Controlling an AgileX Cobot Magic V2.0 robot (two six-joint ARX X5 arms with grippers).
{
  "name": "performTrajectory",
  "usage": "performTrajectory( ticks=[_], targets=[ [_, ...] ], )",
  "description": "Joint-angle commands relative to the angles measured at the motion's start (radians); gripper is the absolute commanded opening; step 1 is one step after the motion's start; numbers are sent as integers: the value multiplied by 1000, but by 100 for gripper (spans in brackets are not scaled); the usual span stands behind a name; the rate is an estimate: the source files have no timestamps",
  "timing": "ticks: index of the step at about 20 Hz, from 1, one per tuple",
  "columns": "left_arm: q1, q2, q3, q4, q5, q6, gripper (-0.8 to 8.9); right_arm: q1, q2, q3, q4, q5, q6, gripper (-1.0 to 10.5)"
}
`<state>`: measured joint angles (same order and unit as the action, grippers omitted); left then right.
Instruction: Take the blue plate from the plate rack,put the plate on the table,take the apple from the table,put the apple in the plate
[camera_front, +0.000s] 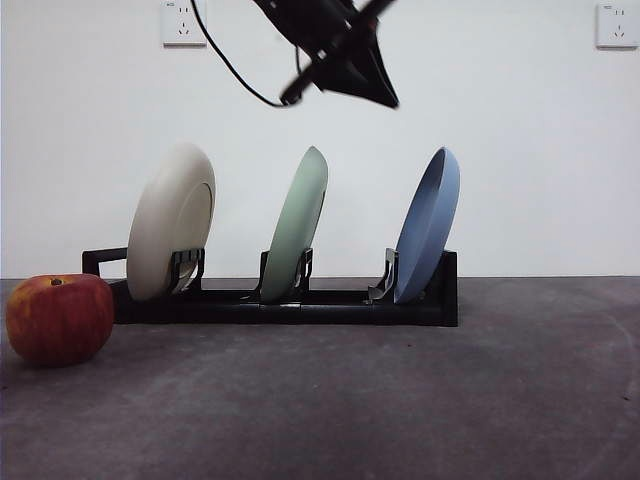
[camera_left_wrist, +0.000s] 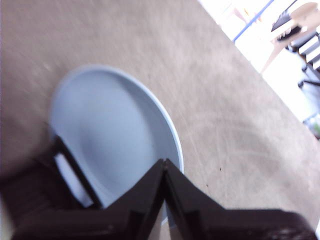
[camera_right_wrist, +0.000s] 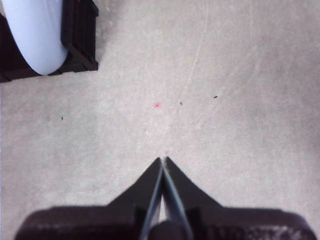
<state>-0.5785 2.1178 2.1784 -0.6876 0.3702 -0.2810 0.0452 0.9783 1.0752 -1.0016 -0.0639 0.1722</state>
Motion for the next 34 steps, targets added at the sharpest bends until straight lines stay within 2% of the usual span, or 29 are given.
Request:
performTrajectory(
  ticks=[1,4,7,10,18,21,22,31,33,34],
  targets=[
    [-34,27,-2,43,2,-5,-6,0,8,4,6,0,4,1],
    [-68,43,-2,48,-78,-4,14,0,13,4,4,0,4,0],
    [-88,60,-2,45,-83,-4,210,0,13,4,3,0,3,1],
    [-101,78,-2,37,-83,-4,225,0,13,4,-3,0,1,0],
    [-116,139,-2,31,-83,-3,214,0,13,4,-21,0,0,0],
    [-118,142,-2,27,-84,23,74,0,13,3,-28,0,0,1],
    [-121,142,-2,31,-84,30,59,0,13,3,-31,0,0,1],
    [-121,142,-2,23,-97,29,54,0,13,3,-44,0,0,1],
    [-121,142,-2,22,-102,29,-11,0,13,3,-45,0,0,1],
    [-121,142,-2,23,-102,29,-8,0,13,3,-46,0,0,1]
  ],
)
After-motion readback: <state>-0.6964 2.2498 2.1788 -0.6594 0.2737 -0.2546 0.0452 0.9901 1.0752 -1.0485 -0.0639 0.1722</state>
